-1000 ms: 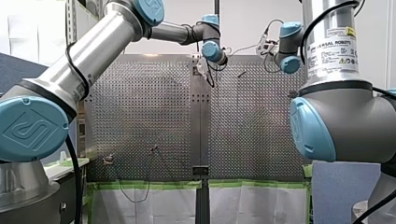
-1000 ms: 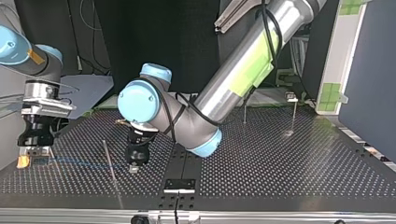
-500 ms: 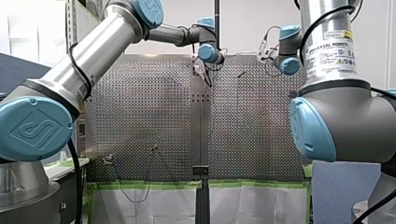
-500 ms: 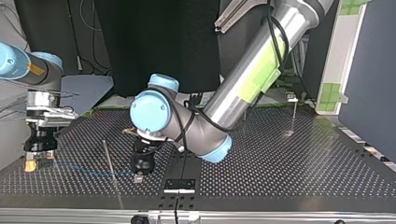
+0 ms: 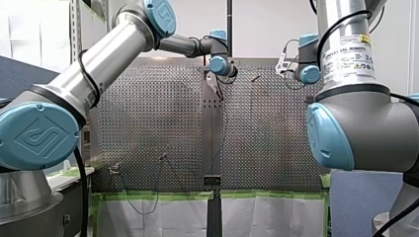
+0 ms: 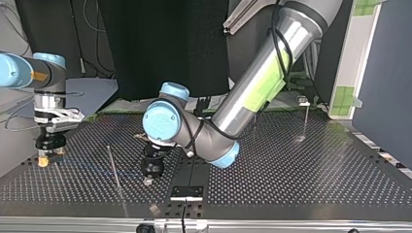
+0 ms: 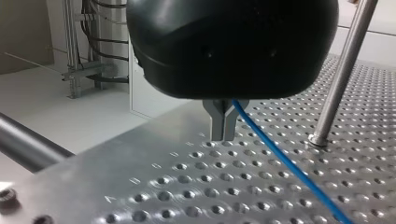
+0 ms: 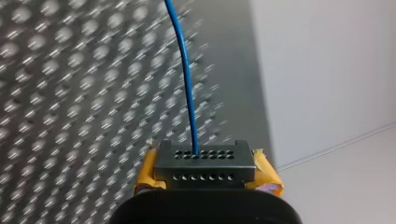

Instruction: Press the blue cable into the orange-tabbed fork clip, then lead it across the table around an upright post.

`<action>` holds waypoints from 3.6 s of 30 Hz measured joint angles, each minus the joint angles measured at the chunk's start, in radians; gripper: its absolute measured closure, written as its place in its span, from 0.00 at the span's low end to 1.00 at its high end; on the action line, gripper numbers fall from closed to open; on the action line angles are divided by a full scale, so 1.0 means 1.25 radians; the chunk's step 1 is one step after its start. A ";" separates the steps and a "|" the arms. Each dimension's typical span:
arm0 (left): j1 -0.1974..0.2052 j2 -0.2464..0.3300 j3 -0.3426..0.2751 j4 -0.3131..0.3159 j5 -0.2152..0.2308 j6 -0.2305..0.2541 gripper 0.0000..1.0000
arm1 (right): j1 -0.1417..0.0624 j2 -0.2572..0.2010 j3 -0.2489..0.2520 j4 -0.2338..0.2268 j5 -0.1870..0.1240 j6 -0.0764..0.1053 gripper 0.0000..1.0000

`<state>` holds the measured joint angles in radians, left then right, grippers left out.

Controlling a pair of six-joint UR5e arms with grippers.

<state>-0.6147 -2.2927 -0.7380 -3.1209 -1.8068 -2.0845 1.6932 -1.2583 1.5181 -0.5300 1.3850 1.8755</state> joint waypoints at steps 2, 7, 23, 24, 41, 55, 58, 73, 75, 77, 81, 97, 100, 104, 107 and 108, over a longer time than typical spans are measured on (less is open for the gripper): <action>0.002 -0.006 0.000 0.000 0.013 -0.004 1.00 | -0.002 0.003 0.000 0.018 0.000 -0.006 1.00; 0.004 -0.031 -0.001 -0.005 0.035 -0.012 1.00 | -0.008 0.008 0.000 0.061 0.000 -0.013 1.00; 0.002 -0.091 -0.025 0.011 0.050 -0.013 1.00 | -0.014 0.068 0.004 0.142 0.006 -0.048 1.00; 0.002 -0.091 -0.031 0.016 0.051 -0.014 1.00 | -0.014 0.071 0.004 0.142 0.006 -0.050 1.00; 0.002 -0.092 -0.052 0.014 0.080 -0.028 0.24 | -0.005 0.142 0.023 0.136 0.016 -0.059 1.00; 0.001 -0.092 -0.053 0.019 0.083 -0.056 0.14 | 0.001 0.205 0.054 0.097 0.027 -0.082 1.00; 0.000 -0.092 -0.052 0.025 0.084 -0.067 0.09 | 0.002 0.219 0.055 0.094 0.027 -0.090 1.00; -0.002 -0.093 -0.053 0.033 0.037 -0.109 0.00 | -0.004 0.281 0.082 0.032 0.033 -0.105 1.00; -0.002 -0.093 -0.053 0.034 0.032 -0.109 0.00 | -0.005 0.281 0.083 0.028 0.032 -0.105 1.00; -0.002 -0.093 -0.053 0.034 0.029 -0.108 0.00 | -0.005 0.283 0.083 0.025 0.032 -0.106 1.00; -0.002 -0.093 -0.053 0.034 0.023 -0.105 0.00 | -0.009 0.299 0.084 0.025 0.031 -0.119 1.00; -0.006 -0.092 -0.053 0.017 -0.027 -0.092 0.00 | -0.036 0.368 0.108 -0.010 0.039 -0.144 1.00; -0.007 -0.092 -0.054 0.014 -0.033 -0.091 0.00 | -0.039 0.389 0.108 -0.026 0.040 -0.142 1.00; -0.008 -0.092 -0.054 0.004 -0.037 -0.086 0.00 | -0.039 0.417 0.108 -0.047 0.041 -0.140 1.00; -0.008 -0.092 -0.054 -0.003 -0.037 -0.082 0.00 | -0.039 0.438 0.108 -0.057 0.041 -0.141 1.00; -0.008 -0.092 -0.054 -0.005 -0.037 -0.081 0.00 | -0.039 0.445 0.108 -0.059 0.041 -0.142 1.00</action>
<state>-0.6245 -2.4077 -0.8049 -3.1266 -1.8535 -2.1862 1.6447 -0.7021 1.6530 -0.6037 1.4359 1.6983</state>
